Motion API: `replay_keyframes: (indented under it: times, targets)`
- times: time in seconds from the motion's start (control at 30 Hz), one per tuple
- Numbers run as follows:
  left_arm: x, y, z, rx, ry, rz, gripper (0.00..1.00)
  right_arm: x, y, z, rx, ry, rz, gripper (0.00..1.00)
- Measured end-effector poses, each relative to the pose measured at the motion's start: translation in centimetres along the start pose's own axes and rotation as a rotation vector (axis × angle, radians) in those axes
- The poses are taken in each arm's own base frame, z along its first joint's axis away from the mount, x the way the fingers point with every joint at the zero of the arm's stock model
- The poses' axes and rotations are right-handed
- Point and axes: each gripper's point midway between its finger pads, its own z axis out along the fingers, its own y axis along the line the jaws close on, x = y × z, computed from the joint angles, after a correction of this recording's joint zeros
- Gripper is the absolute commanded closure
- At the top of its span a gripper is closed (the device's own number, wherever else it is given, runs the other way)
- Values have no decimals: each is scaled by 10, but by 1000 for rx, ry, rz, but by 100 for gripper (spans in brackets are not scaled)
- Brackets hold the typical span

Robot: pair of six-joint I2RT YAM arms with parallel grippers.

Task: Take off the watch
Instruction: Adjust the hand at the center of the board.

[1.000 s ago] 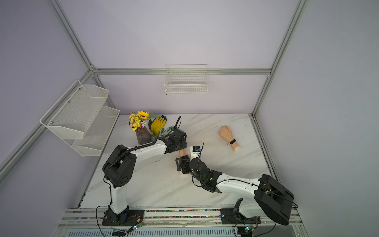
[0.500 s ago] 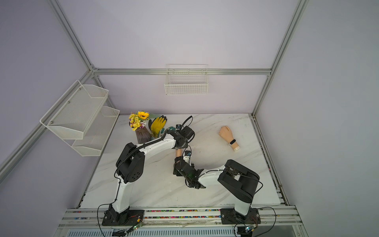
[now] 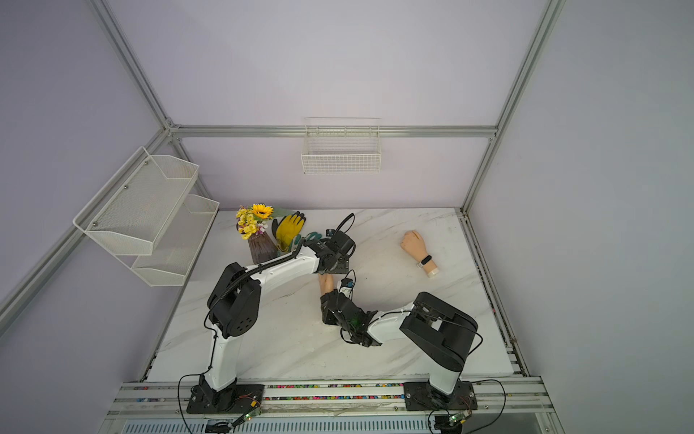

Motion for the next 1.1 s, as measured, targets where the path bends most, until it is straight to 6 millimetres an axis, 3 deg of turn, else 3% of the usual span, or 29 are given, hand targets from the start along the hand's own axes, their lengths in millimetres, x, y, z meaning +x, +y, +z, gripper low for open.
replay_keyframes:
  times: [0.2,0.3,0.37,0.43,0.57,0.63,0.8,0.97,1.1]
  targets:
    - [5,16,-75,227,-160,5,5,6,-21,-41,-132,102,72,78]
    - [21,28,-112,363,-282,36,5,11,-25,-65,-220,139,95,78]
    - [38,26,-124,463,-331,88,4,17,-19,-77,-287,170,91,78]
    - [61,19,-125,545,-341,166,2,21,-13,-85,-350,199,78,78]
    - [116,7,-106,630,-279,367,1,25,-11,-88,-409,248,65,75]
    - [130,3,-104,658,-282,439,3,28,-15,-86,-409,267,71,69]
    - [132,-5,-110,704,-393,558,9,29,-28,-80,-372,281,132,33]
    - [125,-15,-106,702,-451,639,12,14,-26,-79,-361,224,146,20]
    - [121,-21,-101,698,-479,658,15,-12,-41,-79,-226,101,180,9]
